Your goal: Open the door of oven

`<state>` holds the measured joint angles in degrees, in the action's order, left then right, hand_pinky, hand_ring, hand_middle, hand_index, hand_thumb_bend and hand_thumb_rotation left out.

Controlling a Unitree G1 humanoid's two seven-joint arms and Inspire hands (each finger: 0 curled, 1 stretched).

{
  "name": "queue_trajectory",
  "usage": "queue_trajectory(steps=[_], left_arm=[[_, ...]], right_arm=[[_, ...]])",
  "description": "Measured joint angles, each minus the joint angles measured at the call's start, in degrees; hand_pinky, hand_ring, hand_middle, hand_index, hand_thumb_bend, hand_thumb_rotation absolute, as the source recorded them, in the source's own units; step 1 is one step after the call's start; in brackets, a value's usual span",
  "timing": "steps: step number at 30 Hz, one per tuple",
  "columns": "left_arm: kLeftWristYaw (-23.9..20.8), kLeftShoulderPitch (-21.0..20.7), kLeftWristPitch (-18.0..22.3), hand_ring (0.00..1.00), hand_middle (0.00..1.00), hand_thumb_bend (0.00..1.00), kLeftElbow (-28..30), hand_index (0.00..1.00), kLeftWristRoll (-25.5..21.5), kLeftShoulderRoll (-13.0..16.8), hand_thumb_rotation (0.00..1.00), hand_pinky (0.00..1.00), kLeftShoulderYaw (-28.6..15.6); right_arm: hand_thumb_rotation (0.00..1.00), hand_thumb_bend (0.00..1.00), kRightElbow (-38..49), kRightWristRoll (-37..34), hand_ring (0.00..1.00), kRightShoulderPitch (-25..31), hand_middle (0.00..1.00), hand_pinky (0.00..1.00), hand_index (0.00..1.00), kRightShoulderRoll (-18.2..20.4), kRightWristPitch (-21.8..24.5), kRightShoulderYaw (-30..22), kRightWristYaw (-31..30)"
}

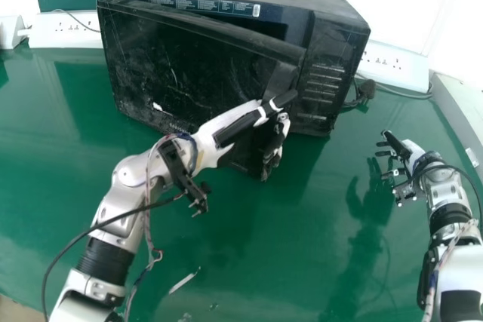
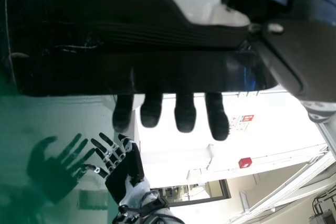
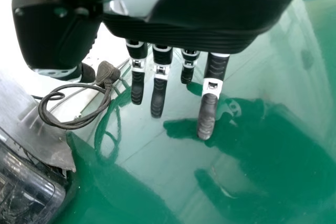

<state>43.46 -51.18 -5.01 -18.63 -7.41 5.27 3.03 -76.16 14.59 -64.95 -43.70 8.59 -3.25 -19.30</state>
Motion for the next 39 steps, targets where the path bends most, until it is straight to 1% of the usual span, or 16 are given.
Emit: queue_trajectory(steps=[3,5,7,8,11,13,17,18,22,23,25,29,32,33,36,39], left_arm=[[0.91,1.05,-2.50,0.04,0.09,0.79,3.16,0.09,-0.89,1.31,0.75,0.00,-0.01],[1.44,1.96,-3.53,0.04,0.09,0.80,5.06,0.10,-1.83,2.27,0.74,0.01,-0.01],[1.62,2.98,-5.20,0.05,0.10,0.80,7.32,0.11,-2.65,3.05,0.72,0.01,-0.02],[1.67,3.31,-6.25,0.05,0.10,0.78,8.42,0.12,-3.12,3.47,0.69,0.01,-0.03],[1.77,4.75,-10.45,0.05,0.10,0.74,12.29,0.14,-5.73,4.31,0.63,0.01,-0.48],[1.97,5.84,-12.61,0.06,0.11,0.72,14.45,0.14,-7.40,4.75,0.59,0.02,-1.15],[2.61,7.47,-13.92,0.06,0.11,0.70,17.06,0.15,-8.59,5.89,0.60,0.02,-1.71],[2.70,7.78,-14.34,0.06,0.11,0.69,17.55,0.16,-8.98,6.01,0.58,0.02,-1.90],[3.34,8.88,-15.91,0.05,0.10,0.77,19.51,0.13,-9.92,6.84,0.62,0.02,-2.48],[3.58,9.44,-16.06,0.05,0.10,0.77,20.22,0.12,-10.27,7.23,0.61,0.02,-2.64],[3.70,9.80,-16.93,0.05,0.10,0.75,20.85,0.13,-11.07,7.57,0.54,0.01,-2.97],[4.17,10.39,-17.91,0.05,0.10,0.77,21.95,0.14,-11.41,7.79,0.59,0.01,-3.64],[5.39,11.05,-17.95,0.06,0.11,0.82,22.79,0.15,-11.94,8.82,0.63,0.03,-4.11],[5.64,11.29,-18.08,0.06,0.11,0.84,23.22,0.15,-12.17,9.31,0.65,0.03,-4.16],[5.78,11.85,-18.65,0.06,0.11,0.86,24.50,0.16,-13.16,10.66,0.66,0.04,-4.19],[6.05,12.34,-18.29,0.06,0.11,0.86,24.78,0.16,-13.50,11.05,0.70,0.03,-4.30]], right_arm=[[0.52,0.54,0.04,0.02,0.71,0.00,0.76,0.62,0.82,0.00,-0.07,0.16,-0.16],[0.58,0.54,0.11,0.39,0.74,-0.03,0.79,0.66,0.83,-0.05,-0.10,0.66,-0.48],[0.50,0.57,0.19,0.43,0.70,-0.07,0.77,0.64,0.82,-0.05,-0.06,0.78,-0.54],[0.49,0.57,0.20,0.34,0.70,-0.07,0.76,0.64,0.82,-0.04,-0.04,0.64,-0.53],[0.52,0.54,0.20,0.31,0.71,-0.07,0.76,0.66,0.81,-0.02,0.01,0.71,-0.48],[0.50,0.52,0.20,0.39,0.73,-0.07,0.77,0.67,0.83,0.01,0.03,0.85,-0.41],[0.54,0.54,0.21,0.30,0.69,-0.08,0.75,0.62,0.82,0.15,0.16,0.74,-0.30],[0.54,0.55,0.22,0.44,0.66,-0.08,0.74,0.57,0.81,0.16,0.11,0.94,-0.27],[0.49,0.56,0.22,0.21,0.69,-0.05,0.75,0.63,0.83,0.22,-0.04,0.72,-0.17],[0.50,0.56,0.19,-0.03,0.72,-0.02,0.77,0.69,0.83,0.20,0.03,0.40,-0.20],[0.52,0.56,0.18,-0.02,0.75,-0.03,0.78,0.71,0.83,0.13,0.17,0.35,-0.39],[0.53,0.53,0.27,0.30,0.74,-0.07,0.78,0.71,0.85,0.08,0.06,0.94,-0.73],[0.49,0.55,0.27,0.22,0.72,-0.04,0.77,0.64,0.85,0.18,-0.14,0.89,-0.62],[0.50,0.55,0.25,0.20,0.73,-0.02,0.78,0.66,0.85,0.25,-0.10,0.85,-0.37],[0.51,0.57,0.25,0.21,0.72,-0.03,0.78,0.63,0.85,0.40,0.06,0.93,0.07],[0.53,0.55,0.25,0.26,0.73,-0.03,0.78,0.68,0.85,0.35,0.08,1.10,-0.04]])
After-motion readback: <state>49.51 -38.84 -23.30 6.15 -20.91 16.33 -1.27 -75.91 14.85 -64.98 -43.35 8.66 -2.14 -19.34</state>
